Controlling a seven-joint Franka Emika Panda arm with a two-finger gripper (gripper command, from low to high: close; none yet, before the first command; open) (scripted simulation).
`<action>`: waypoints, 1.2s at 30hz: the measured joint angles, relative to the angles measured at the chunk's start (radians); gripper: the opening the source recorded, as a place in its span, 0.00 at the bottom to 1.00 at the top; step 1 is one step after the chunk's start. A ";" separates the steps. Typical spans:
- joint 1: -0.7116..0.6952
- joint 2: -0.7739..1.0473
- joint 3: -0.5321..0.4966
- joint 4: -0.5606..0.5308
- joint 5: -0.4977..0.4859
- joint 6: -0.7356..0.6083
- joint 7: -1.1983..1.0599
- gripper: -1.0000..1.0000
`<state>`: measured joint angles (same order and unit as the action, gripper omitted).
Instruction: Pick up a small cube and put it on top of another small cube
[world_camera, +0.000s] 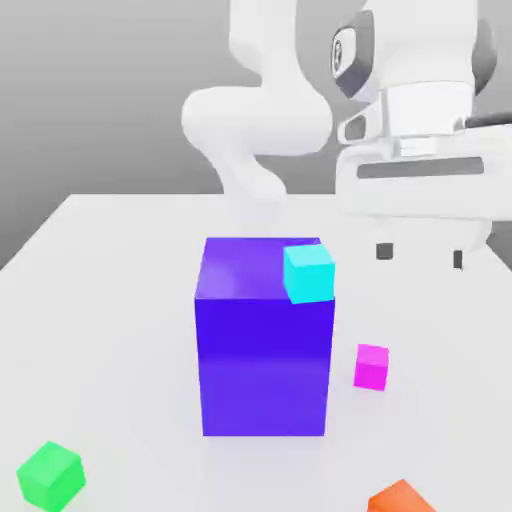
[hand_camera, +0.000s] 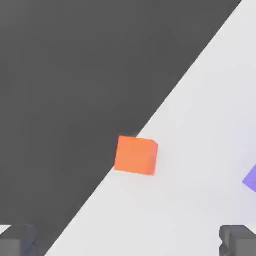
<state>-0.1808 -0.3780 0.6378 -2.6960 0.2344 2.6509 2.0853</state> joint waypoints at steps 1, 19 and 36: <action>-0.009 0.016 0.024 -0.015 0.010 0.013 0.047 0.50; -0.102 0.264 0.368 -0.259 0.218 0.239 0.786 0.50; -0.009 0.430 0.299 -0.223 0.336 0.360 0.699 0.50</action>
<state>-0.1903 0.0524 0.9369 -2.9194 0.5707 3.0111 2.7845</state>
